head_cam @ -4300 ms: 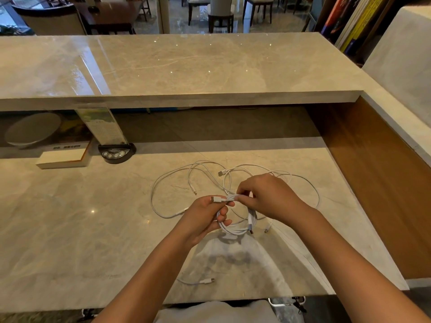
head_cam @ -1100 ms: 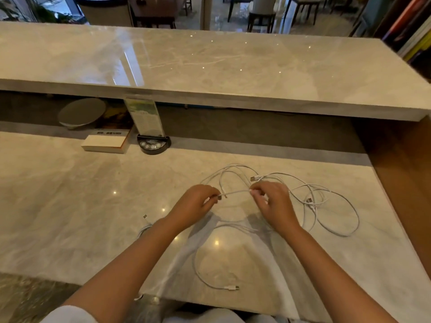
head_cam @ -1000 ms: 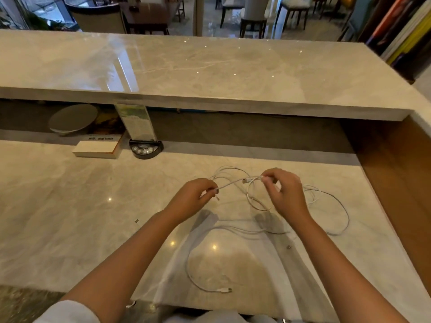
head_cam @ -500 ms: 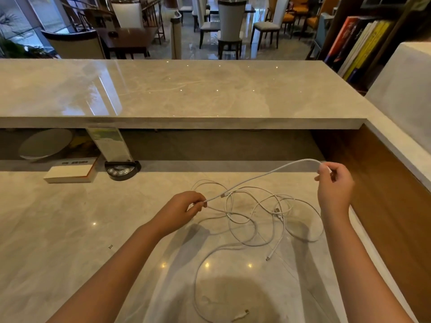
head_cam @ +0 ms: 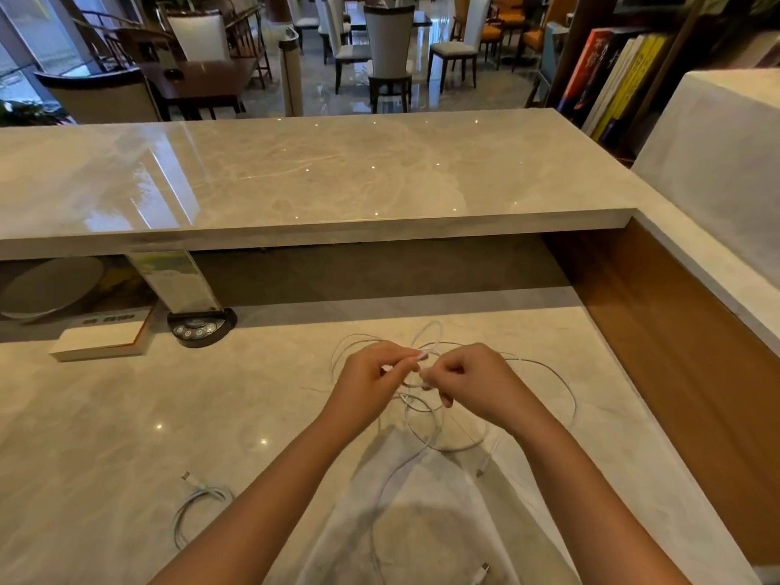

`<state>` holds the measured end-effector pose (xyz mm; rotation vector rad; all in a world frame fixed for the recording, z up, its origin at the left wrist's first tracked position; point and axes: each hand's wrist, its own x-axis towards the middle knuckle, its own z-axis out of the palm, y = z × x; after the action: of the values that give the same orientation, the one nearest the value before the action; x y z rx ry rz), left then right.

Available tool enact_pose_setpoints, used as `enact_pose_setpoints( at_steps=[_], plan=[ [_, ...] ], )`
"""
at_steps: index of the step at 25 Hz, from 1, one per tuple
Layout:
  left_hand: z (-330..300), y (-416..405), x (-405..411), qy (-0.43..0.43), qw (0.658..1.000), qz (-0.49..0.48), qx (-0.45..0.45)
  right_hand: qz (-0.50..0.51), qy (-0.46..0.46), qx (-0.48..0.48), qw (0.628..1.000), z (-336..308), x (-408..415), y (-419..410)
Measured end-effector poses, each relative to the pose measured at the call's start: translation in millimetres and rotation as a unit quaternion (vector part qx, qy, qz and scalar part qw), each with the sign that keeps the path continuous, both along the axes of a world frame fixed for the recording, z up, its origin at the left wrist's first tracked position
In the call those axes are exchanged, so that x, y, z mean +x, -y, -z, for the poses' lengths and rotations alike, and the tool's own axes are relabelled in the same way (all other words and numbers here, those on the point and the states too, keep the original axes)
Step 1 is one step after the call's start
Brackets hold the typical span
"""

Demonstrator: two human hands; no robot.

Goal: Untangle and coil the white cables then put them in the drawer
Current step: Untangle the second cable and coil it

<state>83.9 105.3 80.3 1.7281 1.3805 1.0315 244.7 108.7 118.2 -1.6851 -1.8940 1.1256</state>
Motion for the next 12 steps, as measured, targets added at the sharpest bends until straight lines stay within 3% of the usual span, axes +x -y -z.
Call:
enact_pose_setpoints(
  at_steps=[4,6,7,10,12],
  plan=[
    [11,10,2,-0.104,0.988,0.101,0.054,0.088,-0.082,0.004,0.993,-8,-3,-5],
    [9,10,1,-0.083,0.991,0.089,0.058,0.13,-0.146,0.016,0.981,-7,-2,-5],
    [4,8,0,-0.037,0.997,0.062,0.017,0.143,-0.165,0.045,0.975,-4,-2,-4],
    [-10,3,-4,0.109,0.986,0.018,-0.128,0.066,-0.083,0.163,0.981,8,2,-1],
    [-16,2,-8,0.105,0.981,0.039,-0.162,-0.045,0.048,0.256,0.965,21,4,4]
  ],
)
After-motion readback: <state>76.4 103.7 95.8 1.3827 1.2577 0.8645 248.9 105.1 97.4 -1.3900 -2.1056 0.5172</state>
